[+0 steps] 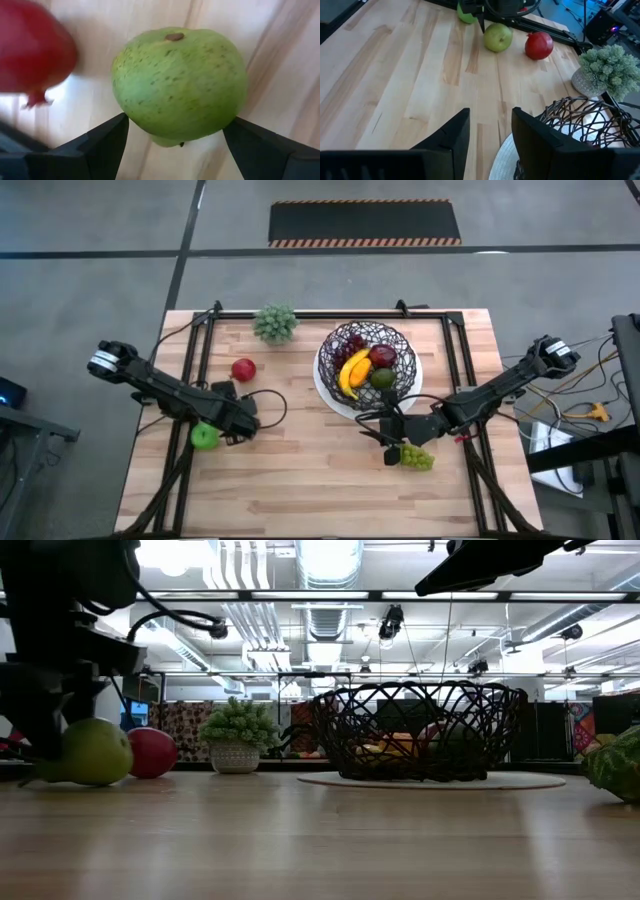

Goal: Build produce basket
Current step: Put the green pear into the black wire basket

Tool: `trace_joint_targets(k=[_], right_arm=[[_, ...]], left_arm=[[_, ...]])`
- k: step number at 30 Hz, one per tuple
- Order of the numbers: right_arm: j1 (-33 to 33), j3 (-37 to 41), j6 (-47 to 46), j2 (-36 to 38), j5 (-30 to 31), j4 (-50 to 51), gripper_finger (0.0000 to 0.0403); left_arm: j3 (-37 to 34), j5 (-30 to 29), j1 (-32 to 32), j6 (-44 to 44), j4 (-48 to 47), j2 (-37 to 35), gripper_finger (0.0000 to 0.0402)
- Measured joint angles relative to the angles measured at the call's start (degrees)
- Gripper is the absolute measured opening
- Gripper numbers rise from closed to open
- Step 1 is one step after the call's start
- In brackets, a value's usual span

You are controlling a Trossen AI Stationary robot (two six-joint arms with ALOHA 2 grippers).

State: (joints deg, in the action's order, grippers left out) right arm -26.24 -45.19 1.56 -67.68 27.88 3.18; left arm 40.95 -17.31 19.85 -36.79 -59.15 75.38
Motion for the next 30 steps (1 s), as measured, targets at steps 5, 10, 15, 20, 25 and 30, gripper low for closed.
trace_joint_targets(k=[5,10,15,20,25,30], right_arm=[[0.0,0.0,0.02,0.0,0.01,-0.02,0.0132],[0.0,0.11,-0.02,0.0,0.0,-0.04,0.0136],[0.0,0.14,-0.44,0.0,0.01,-0.07,0.0136],[0.0,0.2,-0.46,0.0,0.02,-0.17,0.0135],[0.0,0.25,-0.52,0.0,0.02,-0.56,0.0129],[0.0,0.6,-1.6,0.0,0.03,-0.74,0.0129]], left_arm=[[-0.65,-1.28,-1.07,1.63,4.76,1.16,0.0302],[-1.16,-1.96,-1.64,3.13,6.92,3.84,0.0302],[-1.22,-2.51,-1.87,4.58,8.67,7.34,0.0287],[-1.0,-2.2,-1.87,5.73,9.34,9.1,0.0237],[-1.2,-2.9,-1.91,5.73,9.13,8.07,0.0165],[0.27,-5.26,-1.87,5.71,9.26,5.27,0.0158]])
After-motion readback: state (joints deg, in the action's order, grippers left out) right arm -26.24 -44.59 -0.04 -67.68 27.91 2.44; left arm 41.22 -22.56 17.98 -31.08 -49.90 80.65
